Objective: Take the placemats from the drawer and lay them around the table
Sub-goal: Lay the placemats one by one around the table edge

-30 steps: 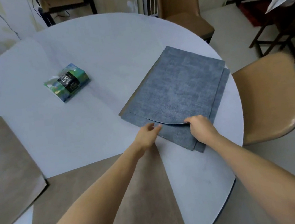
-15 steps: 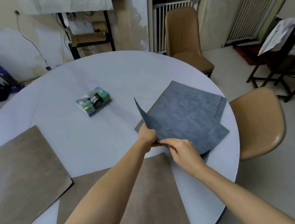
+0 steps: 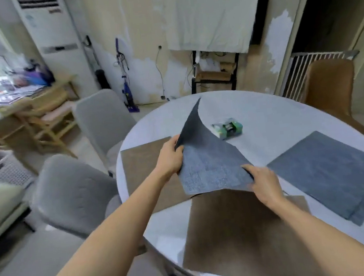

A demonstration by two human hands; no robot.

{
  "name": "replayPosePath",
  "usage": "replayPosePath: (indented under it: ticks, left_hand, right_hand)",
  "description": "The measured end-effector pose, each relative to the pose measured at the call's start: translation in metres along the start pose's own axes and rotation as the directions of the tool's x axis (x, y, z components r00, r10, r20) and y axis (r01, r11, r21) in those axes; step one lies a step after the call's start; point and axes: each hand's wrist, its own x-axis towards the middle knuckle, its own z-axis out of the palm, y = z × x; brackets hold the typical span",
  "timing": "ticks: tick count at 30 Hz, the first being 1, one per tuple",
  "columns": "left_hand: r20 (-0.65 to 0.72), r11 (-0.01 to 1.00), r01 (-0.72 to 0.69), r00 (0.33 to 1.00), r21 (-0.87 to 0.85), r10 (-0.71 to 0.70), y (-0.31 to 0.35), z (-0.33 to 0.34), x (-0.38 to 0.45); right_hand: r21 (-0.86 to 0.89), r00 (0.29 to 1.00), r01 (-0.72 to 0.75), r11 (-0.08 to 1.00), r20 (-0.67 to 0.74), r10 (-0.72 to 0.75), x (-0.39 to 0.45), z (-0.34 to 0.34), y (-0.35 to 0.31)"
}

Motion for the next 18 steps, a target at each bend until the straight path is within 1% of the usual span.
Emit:
replayPosePath:
  ticks: [2,4,7,9,14,18]
  left_hand:
    - [-0.095,0.994,0.051,0.995,0.096,-0.042,-0.028,-0.062,-0.029]
    - [-0.168,0.979,0.13,0.98,0.155,-0.104,-0.054,-0.12,-0.059]
    - [-0.274,0.95,0.239,0.945,0.199,-0.18,-0.088,-0.202,-0.096]
    - [-0.351,0.932,0.292,0.913,0.215,-0.206,-0.11,-0.251,-0.112]
    - [-0.471,0.907,0.373,0.847,0.196,-0.246,-0.155,-0.355,-0.132]
    - [-0.542,0.892,0.428,0.788,0.142,-0.292,-0.198,-0.431,-0.125]
  right_hand:
    - [-0.027,0.991,0.116,0.993,-0.067,-0.117,0.003,0.008,-0.064]
    - [-0.039,0.965,0.242,0.969,-0.093,-0.245,0.004,0.022,-0.125]
    - [-0.023,0.91,0.397,0.917,-0.115,-0.397,0.002,0.048,-0.212]
    - [0.01,0.864,0.493,0.87,-0.125,-0.488,0.0,0.064,-0.266]
    - [0.05,0.789,0.612,0.789,-0.106,-0.605,0.023,0.108,-0.382]
    - [0.055,0.698,0.715,0.697,-0.119,-0.707,0.069,0.158,-0.467]
